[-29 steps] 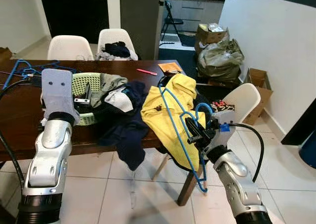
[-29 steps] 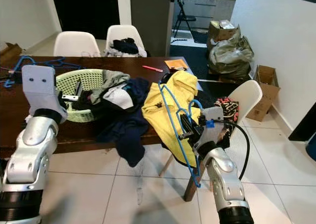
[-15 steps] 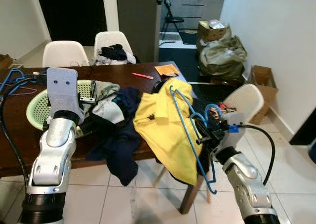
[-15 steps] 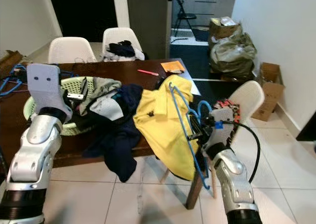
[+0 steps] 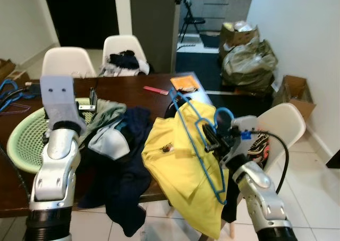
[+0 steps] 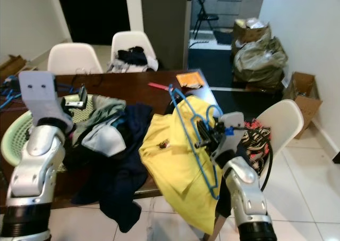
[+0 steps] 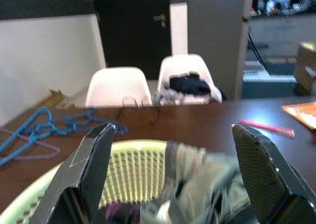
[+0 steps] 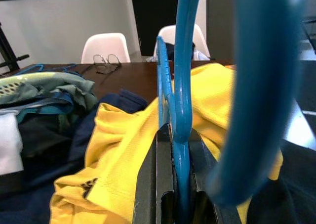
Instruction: Hang hanger
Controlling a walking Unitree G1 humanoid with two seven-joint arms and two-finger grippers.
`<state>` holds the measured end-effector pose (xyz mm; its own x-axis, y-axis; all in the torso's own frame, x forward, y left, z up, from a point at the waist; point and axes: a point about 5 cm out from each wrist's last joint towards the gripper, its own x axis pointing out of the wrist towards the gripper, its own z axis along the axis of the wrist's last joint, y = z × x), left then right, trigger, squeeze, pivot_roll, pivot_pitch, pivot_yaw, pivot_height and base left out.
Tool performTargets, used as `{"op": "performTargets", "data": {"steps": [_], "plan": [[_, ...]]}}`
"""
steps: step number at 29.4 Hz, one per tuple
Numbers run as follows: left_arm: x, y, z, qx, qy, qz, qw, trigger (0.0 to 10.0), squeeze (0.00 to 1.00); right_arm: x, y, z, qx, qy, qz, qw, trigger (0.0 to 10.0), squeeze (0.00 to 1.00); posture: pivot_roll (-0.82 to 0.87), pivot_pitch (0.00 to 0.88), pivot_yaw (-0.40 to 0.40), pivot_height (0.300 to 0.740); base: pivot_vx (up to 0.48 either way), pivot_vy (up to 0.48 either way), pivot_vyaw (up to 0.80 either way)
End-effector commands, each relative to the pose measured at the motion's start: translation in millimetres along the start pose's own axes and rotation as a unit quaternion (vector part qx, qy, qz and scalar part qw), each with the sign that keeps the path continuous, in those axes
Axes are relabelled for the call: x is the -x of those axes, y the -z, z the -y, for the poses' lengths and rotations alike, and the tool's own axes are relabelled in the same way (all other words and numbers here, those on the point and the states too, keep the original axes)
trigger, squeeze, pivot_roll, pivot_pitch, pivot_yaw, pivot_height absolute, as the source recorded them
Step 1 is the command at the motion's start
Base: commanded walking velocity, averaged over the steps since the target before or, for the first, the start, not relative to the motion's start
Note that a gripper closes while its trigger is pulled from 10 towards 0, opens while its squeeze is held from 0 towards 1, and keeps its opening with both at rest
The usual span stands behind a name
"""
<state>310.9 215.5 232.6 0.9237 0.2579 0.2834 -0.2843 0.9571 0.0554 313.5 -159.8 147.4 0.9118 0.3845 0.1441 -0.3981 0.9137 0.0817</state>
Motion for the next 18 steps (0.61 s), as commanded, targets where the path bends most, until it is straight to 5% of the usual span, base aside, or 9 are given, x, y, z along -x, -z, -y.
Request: {"op": "performTargets", "data": {"steps": [1,11,18], "plan": [[1.8,20,-9.2,0.010,-0.032,-0.056,0.998,10.0,0.00,1.2,1,-0.6,-0.004,0.000,-0.003,1.000,10.0,0.00,0.03,0.000,-0.031,0.740,0.000,0.000,0.00],[-3.5,53,-18.9,0.072,-0.043,-0.123,0.989,10.0,0.00,1.8,-1,0.2,-0.003,0.000,-0.002,1.000,10.0,0.00,0.03,0.000,-0.039,0.740,0.000,0.000,0.00],[-26.5,78,-24.1,0.004,-0.019,-0.168,0.986,10.0,0.00,4.8,-3,-0.4,-0.001,0.000,-0.002,1.000,10.0,0.00,0.01,0.000,-0.037,0.740,0.000,0.000,0.00]]}}
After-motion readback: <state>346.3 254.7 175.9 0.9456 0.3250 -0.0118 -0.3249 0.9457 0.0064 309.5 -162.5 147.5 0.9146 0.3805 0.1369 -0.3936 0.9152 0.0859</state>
